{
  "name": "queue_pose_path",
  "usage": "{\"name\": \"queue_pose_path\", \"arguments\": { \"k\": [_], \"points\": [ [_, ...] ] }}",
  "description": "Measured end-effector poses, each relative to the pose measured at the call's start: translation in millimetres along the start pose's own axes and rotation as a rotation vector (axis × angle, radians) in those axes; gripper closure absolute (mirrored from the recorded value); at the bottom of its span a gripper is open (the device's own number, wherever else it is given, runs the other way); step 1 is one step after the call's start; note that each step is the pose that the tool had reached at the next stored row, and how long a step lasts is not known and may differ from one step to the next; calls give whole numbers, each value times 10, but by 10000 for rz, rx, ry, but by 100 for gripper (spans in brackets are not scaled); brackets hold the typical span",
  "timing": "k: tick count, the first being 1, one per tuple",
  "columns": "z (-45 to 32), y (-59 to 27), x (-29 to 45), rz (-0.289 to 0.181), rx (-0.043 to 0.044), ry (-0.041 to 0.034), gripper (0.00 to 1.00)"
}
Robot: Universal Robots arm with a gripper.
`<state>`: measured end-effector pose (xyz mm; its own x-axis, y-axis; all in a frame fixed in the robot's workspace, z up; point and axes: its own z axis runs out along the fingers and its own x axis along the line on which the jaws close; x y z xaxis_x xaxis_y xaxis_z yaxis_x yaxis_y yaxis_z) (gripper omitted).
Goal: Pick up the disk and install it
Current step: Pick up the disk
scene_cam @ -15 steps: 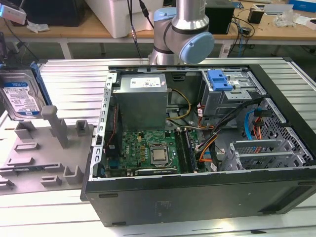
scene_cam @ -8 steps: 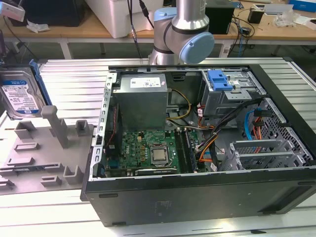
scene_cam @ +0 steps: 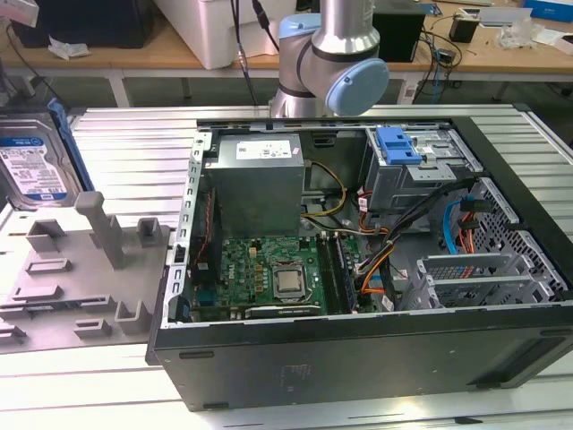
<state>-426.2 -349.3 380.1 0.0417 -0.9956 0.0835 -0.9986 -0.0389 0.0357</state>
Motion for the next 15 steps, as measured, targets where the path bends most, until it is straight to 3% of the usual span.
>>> {"name": "queue_pose_path", "arguments": {
  "k": [9,12,15],
  "points": [
    [-127,8,107,9,126,-20,63],
    [-174,10,119,9,180,-99,63],
    [-225,13,133,3,250,-236,63]
  ]
}}
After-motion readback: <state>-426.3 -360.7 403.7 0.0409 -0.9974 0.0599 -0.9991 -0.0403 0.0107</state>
